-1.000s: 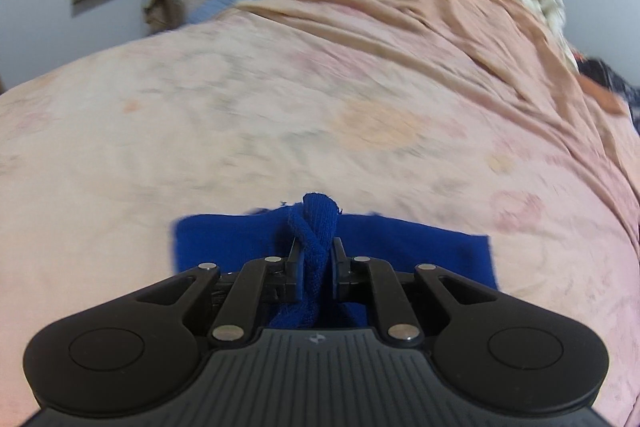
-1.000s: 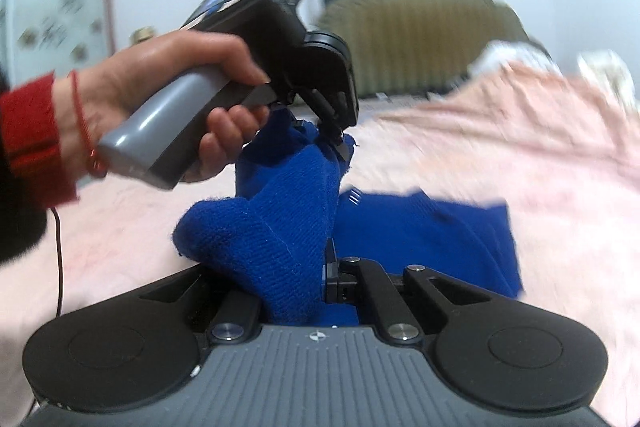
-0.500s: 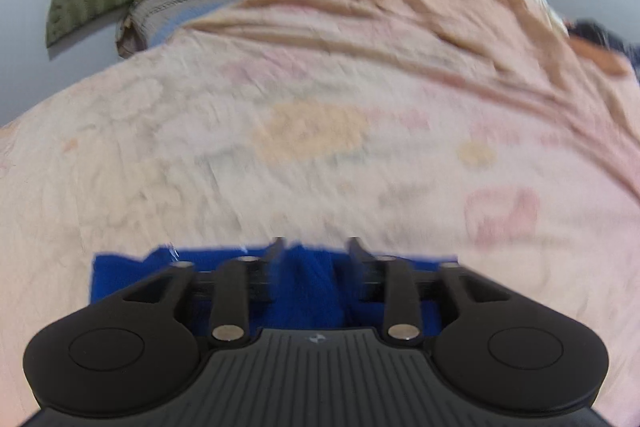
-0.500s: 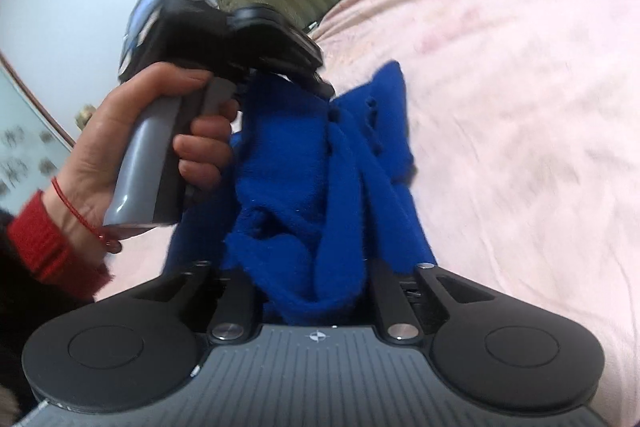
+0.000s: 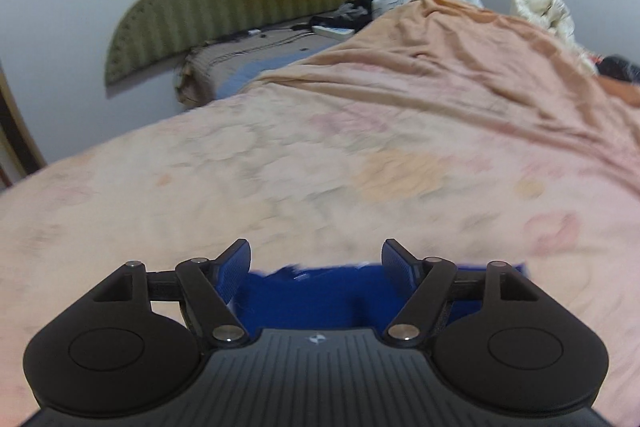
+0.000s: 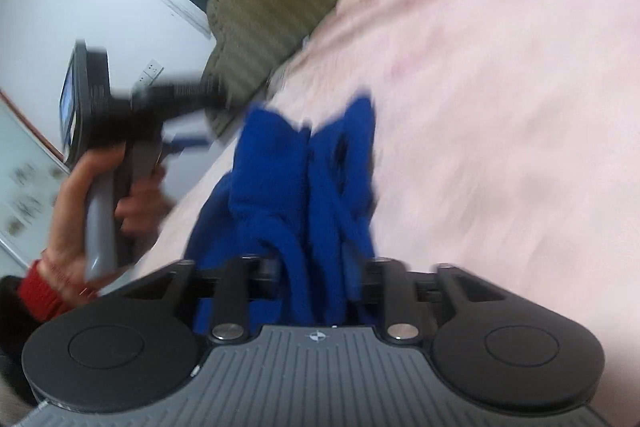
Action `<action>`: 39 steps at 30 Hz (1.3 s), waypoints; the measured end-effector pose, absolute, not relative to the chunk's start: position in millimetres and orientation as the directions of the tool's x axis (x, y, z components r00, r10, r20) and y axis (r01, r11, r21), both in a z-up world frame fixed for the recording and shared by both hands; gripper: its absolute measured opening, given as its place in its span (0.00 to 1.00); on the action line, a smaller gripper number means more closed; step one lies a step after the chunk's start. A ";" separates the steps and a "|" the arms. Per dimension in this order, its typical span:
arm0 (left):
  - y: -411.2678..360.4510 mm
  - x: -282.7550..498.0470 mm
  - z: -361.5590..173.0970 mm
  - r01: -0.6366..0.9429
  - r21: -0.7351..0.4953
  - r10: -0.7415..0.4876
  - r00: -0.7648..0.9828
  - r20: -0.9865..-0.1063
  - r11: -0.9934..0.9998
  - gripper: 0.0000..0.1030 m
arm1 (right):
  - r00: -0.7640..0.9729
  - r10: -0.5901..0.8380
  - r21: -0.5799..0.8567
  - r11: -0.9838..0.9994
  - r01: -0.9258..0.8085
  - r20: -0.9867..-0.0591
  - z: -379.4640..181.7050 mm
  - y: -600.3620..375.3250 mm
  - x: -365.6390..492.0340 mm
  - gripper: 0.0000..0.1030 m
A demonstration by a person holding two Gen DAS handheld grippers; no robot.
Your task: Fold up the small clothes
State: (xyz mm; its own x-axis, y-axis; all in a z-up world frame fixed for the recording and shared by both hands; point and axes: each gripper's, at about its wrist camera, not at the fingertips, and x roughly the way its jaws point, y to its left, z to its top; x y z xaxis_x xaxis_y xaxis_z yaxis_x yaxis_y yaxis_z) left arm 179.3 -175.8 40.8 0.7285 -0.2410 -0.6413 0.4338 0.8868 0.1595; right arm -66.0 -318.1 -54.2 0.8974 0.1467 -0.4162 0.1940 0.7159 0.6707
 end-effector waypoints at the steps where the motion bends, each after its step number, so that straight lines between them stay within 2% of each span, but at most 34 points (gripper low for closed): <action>1: -169.6 179.1 39.2 0.423 0.171 -0.226 0.735 -0.639 0.890 0.71 | 0.900 0.110 0.632 0.748 0.204 -0.421 -46.6 -319.0 -63.8 0.43; 5: -147.5 179.1 33.1 0.355 0.172 -0.169 0.748 -0.642 0.919 0.71 | 0.905 0.118 0.570 0.808 0.151 -0.408 -26.5 -322.3 -39.8 0.45; 8: -138.8 175.5 25.1 0.340 0.150 -0.164 0.738 -0.655 0.928 0.71 | 0.891 0.145 0.517 0.849 0.112 -0.431 -19.3 -318.4 -8.9 0.68; 9: -138.0 174.0 21.9 0.339 0.156 -0.158 0.736 -0.659 0.928 0.71 | 0.880 0.151 0.493 0.864 0.103 -0.449 -16.8 -315.7 -3.1 0.72; 11: -136.3 169.9 15.8 0.343 0.181 -0.144 0.737 -0.661 0.922 0.71 | 0.853 0.199 0.450 0.892 0.047 -0.483 -15.5 -307.7 19.6 0.69; 12: -134.8 167.6 13.8 0.345 0.197 -0.136 0.739 -0.659 0.918 0.71 | 0.853 0.208 0.437 0.899 0.026 -0.479 -17.5 -305.6 25.7 0.61; 14: -129.8 163.9 12.0 0.347 0.225 -0.125 0.749 -0.651 0.910 0.71 | 0.848 0.069 0.371 0.915 0.156 -0.526 -23.1 -313.8 37.8 0.54; 15: -126.2 161.9 12.4 0.346 0.234 -0.122 0.756 -0.644 0.908 0.71 | 0.834 -0.043 0.341 0.900 0.271 -0.550 -26.7 -325.6 40.2 0.56; 16: -122.6 161.1 13.4 0.346 0.241 -0.122 0.762 -0.636 0.907 0.71 | 0.824 -0.113 0.348 0.869 0.353 -0.555 -29.2 -339.6 38.4 0.50; 17: -120.2 160.6 14.2 0.346 0.245 -0.123 0.768 -0.629 0.906 0.73 | 0.820 -0.142 0.376 0.836 0.399 -0.554 -29.6 -352.4 34.2 0.50; 19: -118.9 162.0 14.6 0.342 0.249 -0.123 0.775 -0.620 0.906 0.77 | 0.861 -0.081 0.474 0.807 0.352 -0.501 -26.3 -370.2 25.2 0.50; 22: -120.6 167.9 11.0 0.336 0.229 -0.121 0.764 -0.634 0.914 0.77 | 0.882 0.087 0.568 0.793 0.220 -0.463 -21.9 -376.3 33.1 0.53; 24: -121.8 173.4 7.4 0.334 0.203 -0.130 0.751 -0.648 0.920 0.77 | 0.861 0.173 0.596 0.784 0.174 -0.479 -26.0 -372.9 51.0 0.55; 26: -121.5 178.9 3.2 0.321 0.192 -0.126 0.750 -0.649 0.927 0.77 | 0.821 0.201 0.554 0.817 0.160 -0.534 -32.3 -360.9 71.7 0.55; 28: -120.0 186.4 -1.1 0.304 0.174 -0.121 0.745 -0.656 0.937 0.77 | 0.808 0.175 0.488 0.859 0.153 -0.562 -34.4 -351.9 85.2 0.44; 29: -118.1 190.3 -2.9 0.300 0.149 -0.131 0.740 -0.660 0.942 0.76 | 0.810 0.175 0.471 0.872 0.137 -0.559 -33.8 -349.1 89.9 0.22; 30: -115.5 193.9 -4.6 0.301 0.109 -0.156 0.731 -0.664 0.947 0.75 | 0.808 0.169 0.454 0.881 0.132 -0.564 -32.4 -347.2 95.2 0.08; 31: -113.4 197.5 -6.4 0.302 0.070 -0.180 0.723 -0.667 0.951 0.65 | 0.806 0.155 0.438 0.888 0.139 -0.571 -29.7 -346.2 93.8 0.08; 32: -112.9 200.9 -8.3 0.304 0.046 -0.196 0.715 -0.671 0.951 0.46 | 0.810 0.152 0.423 0.897 0.127 -0.566 -26.4 -344.6 95.9 0.07; 34: -114.7 208.0 -14.5 0.294 0.027 -0.196 0.701 -0.686 0.955 0.30 | 0.817 0.131 0.377 0.919 0.113 -0.562 -19.0 -342.5 97.0 0.06; 37: -115.3 215.7 -22.1 0.257 0.022 -0.173 0.708 -0.685 0.966 0.18 | 0.830 0.082 0.324 0.938 0.123 -0.552 -18.2 -345.4 108.6 0.06; 39: -118.3 217.4 -24.3 0.257 0.067 -0.146 0.726 -0.672 0.964 0.18 | 0.835 0.051 0.300 0.944 0.140 -0.548 -19.5 -348.1 116.9 0.05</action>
State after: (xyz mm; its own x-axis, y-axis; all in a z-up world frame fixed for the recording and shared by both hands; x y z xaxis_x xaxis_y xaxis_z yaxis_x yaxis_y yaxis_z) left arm 217.4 -118.3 -24.3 0.7259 -0.1463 -0.6720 0.2566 0.9642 0.0673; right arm 116.9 -348.1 -19.5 0.8348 0.0510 -0.5482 0.1396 0.9436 0.3003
